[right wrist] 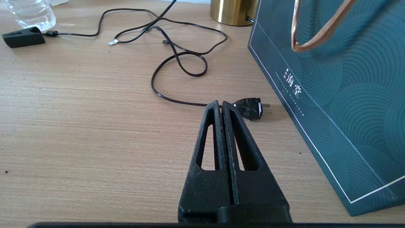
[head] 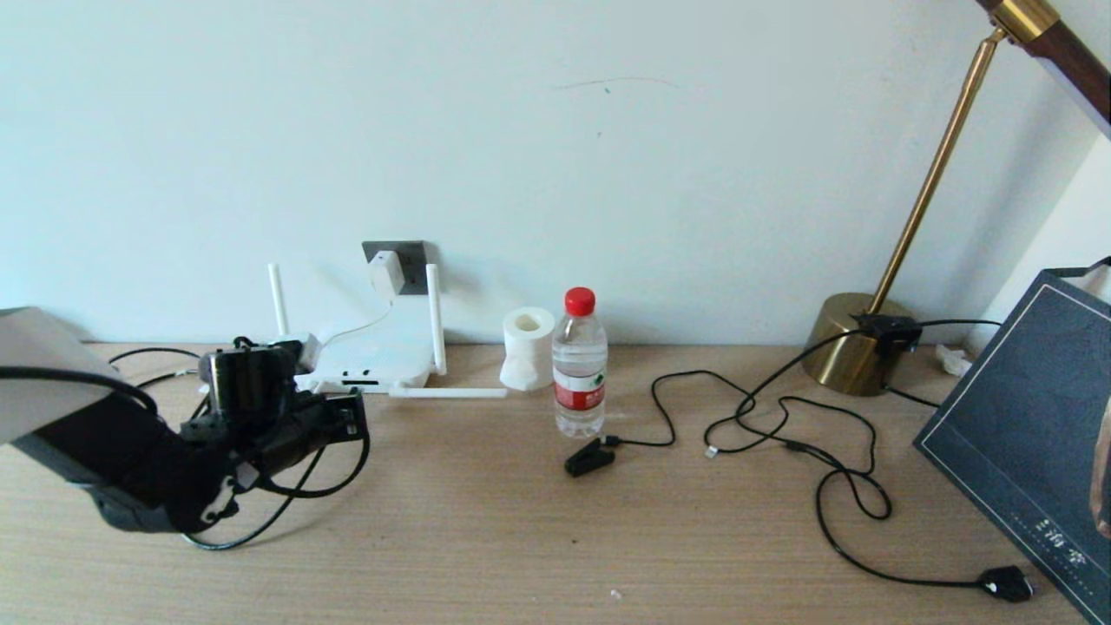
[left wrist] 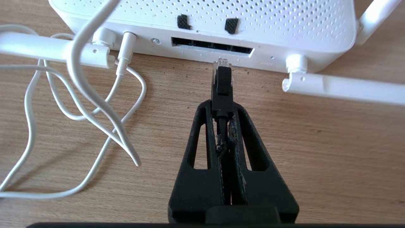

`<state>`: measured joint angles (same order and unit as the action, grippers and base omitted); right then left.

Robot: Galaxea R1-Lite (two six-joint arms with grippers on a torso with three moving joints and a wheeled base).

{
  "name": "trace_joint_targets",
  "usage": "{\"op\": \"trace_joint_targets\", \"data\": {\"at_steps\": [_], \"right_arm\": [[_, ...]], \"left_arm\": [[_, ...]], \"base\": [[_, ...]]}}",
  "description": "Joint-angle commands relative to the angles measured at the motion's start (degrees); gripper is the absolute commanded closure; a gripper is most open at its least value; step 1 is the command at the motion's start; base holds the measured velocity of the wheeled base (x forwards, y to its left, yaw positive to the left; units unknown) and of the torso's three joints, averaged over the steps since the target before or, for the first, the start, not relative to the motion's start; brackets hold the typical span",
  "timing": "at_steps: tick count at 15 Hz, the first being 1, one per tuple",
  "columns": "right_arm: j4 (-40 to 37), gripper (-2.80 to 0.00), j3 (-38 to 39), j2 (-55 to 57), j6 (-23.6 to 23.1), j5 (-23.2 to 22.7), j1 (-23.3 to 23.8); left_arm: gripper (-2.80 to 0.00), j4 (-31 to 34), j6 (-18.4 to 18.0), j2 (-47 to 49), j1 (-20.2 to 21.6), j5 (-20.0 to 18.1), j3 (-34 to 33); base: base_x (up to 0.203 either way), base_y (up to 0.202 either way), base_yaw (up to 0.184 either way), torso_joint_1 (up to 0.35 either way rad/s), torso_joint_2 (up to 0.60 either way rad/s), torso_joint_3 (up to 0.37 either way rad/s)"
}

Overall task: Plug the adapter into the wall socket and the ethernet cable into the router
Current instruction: Align cable and router interface

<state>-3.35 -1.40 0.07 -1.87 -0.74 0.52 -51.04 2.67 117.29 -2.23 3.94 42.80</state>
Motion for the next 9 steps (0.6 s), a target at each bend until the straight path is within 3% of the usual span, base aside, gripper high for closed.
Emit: {"op": "trace_joint_targets", "data": {"at_steps": [1,9], "right_arm": [[0.01,0.0,0.0,0.01,0.09,0.04,0.0],[0.01,0.0,-0.09,0.01,1.25,1.27,0.0]], "left_arm": [[0.0,-0.37,-0.03,0.22,0.03,-0.22,-0.09],[0.0,-0.37,-0.03,0.93,0.21,-1.56,0.09]], "base": [[0.0,0.0,0.0,0.0,0.0,0.0],[0.0,0.0,0.0,0.0,0.0,0.0]]}}
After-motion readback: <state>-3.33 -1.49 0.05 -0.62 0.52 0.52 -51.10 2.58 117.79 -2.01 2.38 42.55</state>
